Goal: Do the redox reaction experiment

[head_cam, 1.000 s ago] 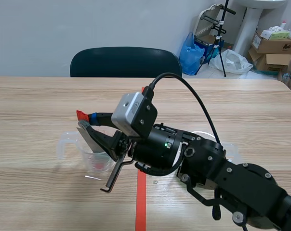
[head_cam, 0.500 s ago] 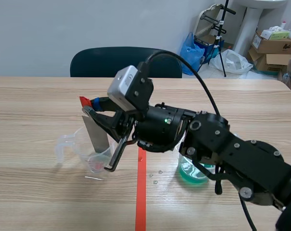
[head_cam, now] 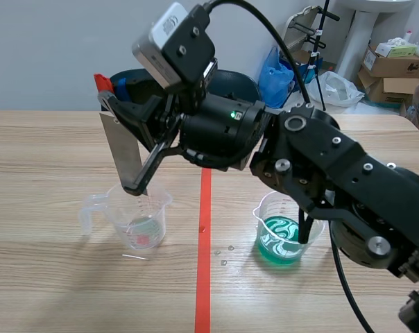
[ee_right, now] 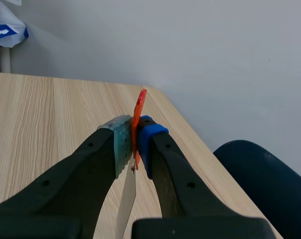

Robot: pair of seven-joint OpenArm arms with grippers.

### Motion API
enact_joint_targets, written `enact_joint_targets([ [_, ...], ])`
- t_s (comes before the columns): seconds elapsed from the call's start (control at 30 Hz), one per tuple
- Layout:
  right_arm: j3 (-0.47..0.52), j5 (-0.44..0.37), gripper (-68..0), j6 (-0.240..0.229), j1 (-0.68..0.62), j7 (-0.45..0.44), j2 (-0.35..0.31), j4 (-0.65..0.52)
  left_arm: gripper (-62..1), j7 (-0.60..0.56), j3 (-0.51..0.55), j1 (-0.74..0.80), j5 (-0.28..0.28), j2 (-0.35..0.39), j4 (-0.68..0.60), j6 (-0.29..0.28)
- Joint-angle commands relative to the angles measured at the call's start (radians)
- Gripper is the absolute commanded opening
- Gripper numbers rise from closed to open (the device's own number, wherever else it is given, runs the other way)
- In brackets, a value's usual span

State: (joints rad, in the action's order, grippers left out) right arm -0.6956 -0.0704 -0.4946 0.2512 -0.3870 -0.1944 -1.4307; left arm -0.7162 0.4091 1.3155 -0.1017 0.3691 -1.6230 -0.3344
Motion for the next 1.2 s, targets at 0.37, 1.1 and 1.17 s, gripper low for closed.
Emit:
enact_joint_targets([
  [0.37,0.004,-0.148,-65.6,0.003,0.018,0.261,-0.002,-0.218,-4.3,-0.021,0.001,0.001,-0.009,-0.002,-0.019,-0.001],
  [1.1,0.03,-0.23,-65.6,0.026,0.014,0.431,-0.002,-0.317,-4.3,-0.021,0.001,0.001,-0.009,-0.003,-0.019,-0.001],
  [1.17,0.03,-0.23,-65.6,0.026,0.014,0.431,-0.002,-0.317,-4.3,-0.021,0.001,0.001,-0.009,-0.003,-0.019,-0.001],
])
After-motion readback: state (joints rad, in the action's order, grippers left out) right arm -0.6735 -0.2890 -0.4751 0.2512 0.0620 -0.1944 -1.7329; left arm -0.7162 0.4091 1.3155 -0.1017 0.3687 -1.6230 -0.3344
